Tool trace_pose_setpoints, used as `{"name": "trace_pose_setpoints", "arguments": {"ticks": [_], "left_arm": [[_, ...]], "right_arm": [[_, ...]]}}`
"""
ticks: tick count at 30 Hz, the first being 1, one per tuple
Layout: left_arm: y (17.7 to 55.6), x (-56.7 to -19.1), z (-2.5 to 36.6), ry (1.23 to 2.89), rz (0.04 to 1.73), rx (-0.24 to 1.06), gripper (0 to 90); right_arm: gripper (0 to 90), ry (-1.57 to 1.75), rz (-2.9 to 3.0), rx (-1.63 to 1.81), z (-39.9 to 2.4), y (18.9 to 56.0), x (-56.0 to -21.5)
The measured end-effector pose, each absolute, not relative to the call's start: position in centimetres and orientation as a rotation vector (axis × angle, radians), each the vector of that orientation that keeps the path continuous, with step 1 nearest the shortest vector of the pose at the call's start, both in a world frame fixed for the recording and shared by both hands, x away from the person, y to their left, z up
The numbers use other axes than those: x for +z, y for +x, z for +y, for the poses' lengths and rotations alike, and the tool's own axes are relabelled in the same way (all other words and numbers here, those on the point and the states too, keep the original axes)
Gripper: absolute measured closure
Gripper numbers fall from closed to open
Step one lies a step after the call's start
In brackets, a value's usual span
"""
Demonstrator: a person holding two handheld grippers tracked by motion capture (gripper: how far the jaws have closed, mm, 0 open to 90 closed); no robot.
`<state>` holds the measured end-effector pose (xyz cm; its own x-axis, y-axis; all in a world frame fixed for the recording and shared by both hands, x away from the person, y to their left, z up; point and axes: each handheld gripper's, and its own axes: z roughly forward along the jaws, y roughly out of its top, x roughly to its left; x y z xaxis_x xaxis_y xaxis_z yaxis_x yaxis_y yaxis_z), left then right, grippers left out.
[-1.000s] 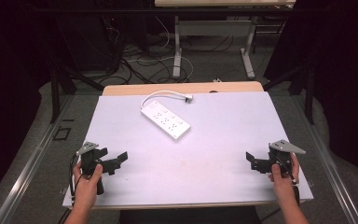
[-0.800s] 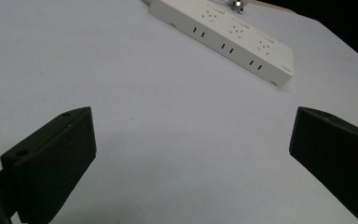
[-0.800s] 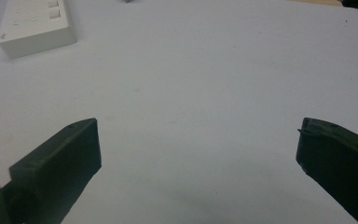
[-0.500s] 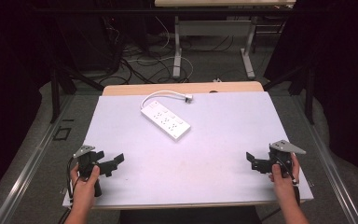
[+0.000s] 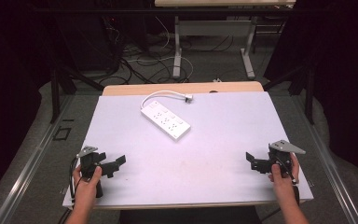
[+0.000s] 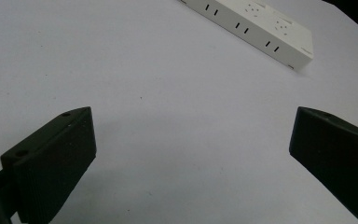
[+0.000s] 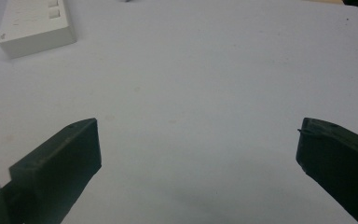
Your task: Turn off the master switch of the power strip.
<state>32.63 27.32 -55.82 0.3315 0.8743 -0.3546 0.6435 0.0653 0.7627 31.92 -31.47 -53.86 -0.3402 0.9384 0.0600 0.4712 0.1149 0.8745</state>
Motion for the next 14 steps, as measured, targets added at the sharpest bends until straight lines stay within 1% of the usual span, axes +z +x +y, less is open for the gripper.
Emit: {"name": "trace_pose_setpoints", "arguments": {"ticks": [14], "left_arm": [[32.76, -55.82, 27.44, 1.645, 1.399, 0.315, 0.7]], "right_arm": [[0.0, 1.384, 1.863, 1.16, -31.49, 31.85, -53.87]]}}
